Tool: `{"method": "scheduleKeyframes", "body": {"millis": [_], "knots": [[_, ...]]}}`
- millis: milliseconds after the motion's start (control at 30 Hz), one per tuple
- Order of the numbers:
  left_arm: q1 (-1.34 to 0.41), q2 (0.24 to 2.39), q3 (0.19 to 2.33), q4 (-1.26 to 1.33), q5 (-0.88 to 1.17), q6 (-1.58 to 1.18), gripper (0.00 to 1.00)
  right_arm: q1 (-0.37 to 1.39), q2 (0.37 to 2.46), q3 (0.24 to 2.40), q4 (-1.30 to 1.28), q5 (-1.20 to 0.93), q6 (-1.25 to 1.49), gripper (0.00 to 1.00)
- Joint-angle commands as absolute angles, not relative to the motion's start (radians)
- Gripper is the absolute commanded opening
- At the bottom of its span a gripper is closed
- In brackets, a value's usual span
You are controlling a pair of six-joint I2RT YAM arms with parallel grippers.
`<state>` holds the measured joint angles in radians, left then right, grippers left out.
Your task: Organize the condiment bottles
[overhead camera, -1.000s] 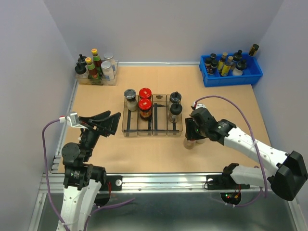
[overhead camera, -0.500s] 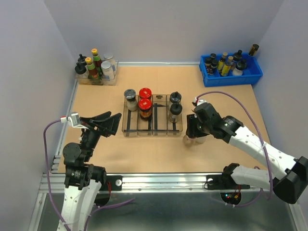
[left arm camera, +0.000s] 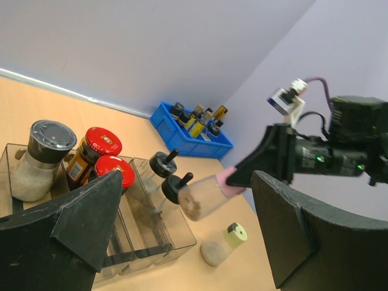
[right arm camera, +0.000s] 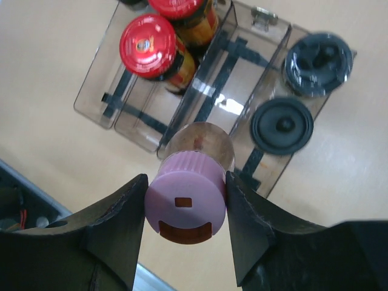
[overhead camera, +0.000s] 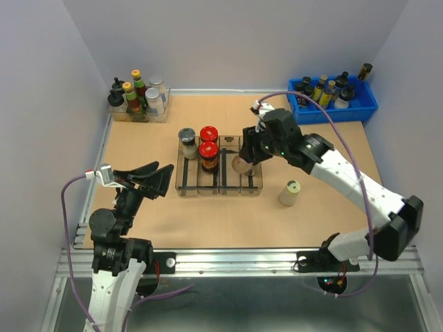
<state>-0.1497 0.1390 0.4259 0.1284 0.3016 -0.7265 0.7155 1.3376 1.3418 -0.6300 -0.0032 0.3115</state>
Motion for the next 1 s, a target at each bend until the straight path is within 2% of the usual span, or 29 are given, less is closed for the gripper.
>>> {"method": "scheduleKeyframes", "body": {"millis": [0, 300, 567, 967], "knots": [[-0.15, 0.117, 0.462, 0.141, 0.293, -0.706, 0.99, 0.724, 1.48, 1.509, -0.494, 0.025, 0.238, 0.0], [-0.15, 0.106, 0.476, 0.114, 0.282, -0.687, 0.99, 0.724, 1.761, 1.744, -0.488, 0.175, 0.178, 0.0], [-0.149, 0.098, 0.471, 0.104, 0.279, -0.686, 0.99, 0.724, 1.879, 1.789, -0.492, 0.305, 0.153, 0.0], [-0.15, 0.1, 0.48, 0.086, 0.275, -0.675, 0.99, 0.723, 2.023, 1.853, -0.494, 0.285, 0.161, 0.0]]}}
